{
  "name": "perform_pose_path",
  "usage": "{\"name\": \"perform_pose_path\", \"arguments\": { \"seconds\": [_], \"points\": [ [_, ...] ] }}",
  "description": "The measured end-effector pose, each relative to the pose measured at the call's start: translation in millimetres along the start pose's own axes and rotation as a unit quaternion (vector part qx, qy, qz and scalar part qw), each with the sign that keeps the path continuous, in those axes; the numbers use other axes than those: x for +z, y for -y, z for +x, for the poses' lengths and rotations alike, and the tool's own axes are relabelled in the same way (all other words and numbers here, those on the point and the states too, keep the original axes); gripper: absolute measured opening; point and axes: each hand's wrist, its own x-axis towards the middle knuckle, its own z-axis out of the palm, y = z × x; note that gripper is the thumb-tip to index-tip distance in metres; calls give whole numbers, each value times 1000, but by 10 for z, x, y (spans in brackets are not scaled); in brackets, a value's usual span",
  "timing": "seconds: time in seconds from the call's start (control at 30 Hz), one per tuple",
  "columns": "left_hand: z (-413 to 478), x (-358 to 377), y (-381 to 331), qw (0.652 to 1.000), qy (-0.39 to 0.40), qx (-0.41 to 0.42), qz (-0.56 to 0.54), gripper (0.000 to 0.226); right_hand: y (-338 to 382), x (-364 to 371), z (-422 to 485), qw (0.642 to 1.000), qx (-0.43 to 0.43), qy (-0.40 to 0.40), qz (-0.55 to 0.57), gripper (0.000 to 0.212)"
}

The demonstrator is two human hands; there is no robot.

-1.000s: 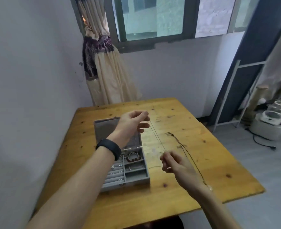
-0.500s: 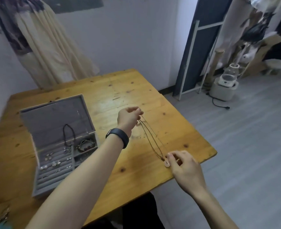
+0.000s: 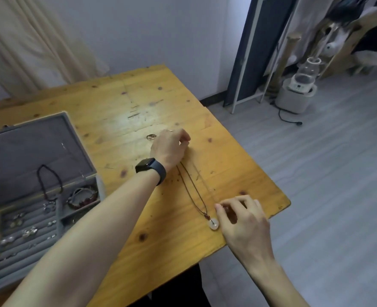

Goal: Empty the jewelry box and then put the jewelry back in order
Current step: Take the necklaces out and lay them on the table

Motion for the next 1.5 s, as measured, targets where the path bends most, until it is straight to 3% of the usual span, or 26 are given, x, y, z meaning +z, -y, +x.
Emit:
{"name": "perform_pose_path", "arguments": {
  "seconds": [0.37,0.77,0.9,1.1,1.3,1.4,1.5],
  "points": [
    [-65,104,22,994,-24,64,82,22,-41,-116,-44,999,-13,37,2,6],
    [-227,-108,-50,996,-1,65,68,25,-7,-281,-64,995,30,21,92,10],
    [-399,-415,-48,996,-5,63,60,26,136,-290,57,997,-14,24,75,17],
    [-843,-1077,172,994,-69,60,54,27,762,-138,280,990,-119,59,41,25],
    [-1231,-1886,798,974,-190,42,113,26,1662,224,433,974,-197,94,54,29],
    [-1280,-2237,1123,956,-254,9,147,31,2073,463,565,967,-218,104,75,30],
    [-1250,-2460,1358,947,-264,-38,179,40,2394,692,698,965,-226,116,66,31]
  ]
}}
